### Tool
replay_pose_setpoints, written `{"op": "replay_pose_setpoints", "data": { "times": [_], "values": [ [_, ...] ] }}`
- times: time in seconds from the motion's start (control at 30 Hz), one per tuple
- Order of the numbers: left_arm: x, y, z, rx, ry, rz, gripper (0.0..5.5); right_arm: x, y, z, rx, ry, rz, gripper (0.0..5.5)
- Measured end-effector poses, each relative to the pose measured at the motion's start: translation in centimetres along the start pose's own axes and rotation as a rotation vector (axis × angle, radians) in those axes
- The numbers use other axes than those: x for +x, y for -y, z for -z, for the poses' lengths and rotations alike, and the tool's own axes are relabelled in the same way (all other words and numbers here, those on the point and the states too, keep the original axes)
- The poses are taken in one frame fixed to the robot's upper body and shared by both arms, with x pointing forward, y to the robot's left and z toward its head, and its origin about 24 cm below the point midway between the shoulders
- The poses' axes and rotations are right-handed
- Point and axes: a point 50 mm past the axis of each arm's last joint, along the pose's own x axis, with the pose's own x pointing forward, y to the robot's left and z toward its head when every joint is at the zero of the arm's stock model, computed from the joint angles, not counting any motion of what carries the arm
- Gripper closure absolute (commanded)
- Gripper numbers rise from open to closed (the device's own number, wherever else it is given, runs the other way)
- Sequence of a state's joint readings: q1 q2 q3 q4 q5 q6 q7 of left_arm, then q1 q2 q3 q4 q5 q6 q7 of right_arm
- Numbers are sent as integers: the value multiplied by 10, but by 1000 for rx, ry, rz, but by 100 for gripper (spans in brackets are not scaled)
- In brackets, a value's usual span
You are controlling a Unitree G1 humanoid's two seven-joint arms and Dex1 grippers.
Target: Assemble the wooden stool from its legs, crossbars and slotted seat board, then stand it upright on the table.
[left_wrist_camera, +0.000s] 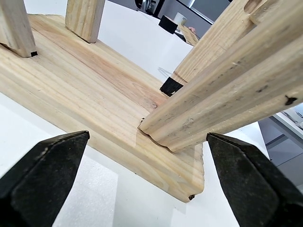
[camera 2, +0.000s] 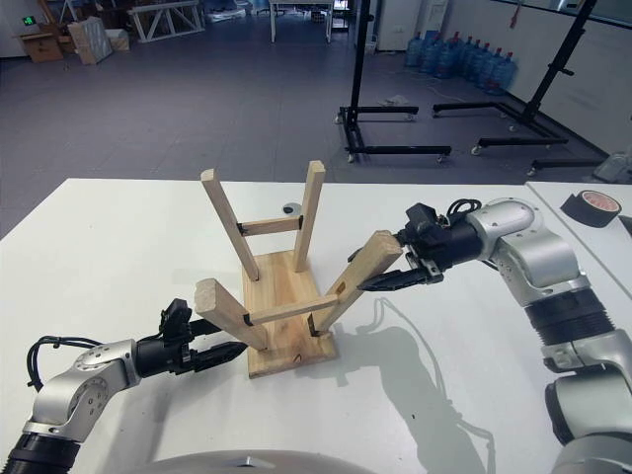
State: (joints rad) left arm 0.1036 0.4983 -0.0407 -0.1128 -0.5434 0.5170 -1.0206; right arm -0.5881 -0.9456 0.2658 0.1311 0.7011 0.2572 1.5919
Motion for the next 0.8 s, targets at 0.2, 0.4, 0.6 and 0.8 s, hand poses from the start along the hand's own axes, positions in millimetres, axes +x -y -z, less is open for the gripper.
{"op": "replay_pose_setpoints", "data": {
  "times": [0.2, 0.4, 0.6, 0.8],
  "values": [
    [0, -1, 0, 2, -1, -8, 95, 5, 2, -5, 11, -37, -9, 347],
    [1, -1, 1, -2, 7, -20, 95, 5, -3, -6, -12, -68, 1, 347],
    [1, -1, 1, -2, 9, -26, 95, 5, -4, -4, -43, -63, 18, 347],
    [1, -1, 1, 0, 10, -24, 95, 5, -4, -4, -59, -65, 14, 347]
  ]
}}
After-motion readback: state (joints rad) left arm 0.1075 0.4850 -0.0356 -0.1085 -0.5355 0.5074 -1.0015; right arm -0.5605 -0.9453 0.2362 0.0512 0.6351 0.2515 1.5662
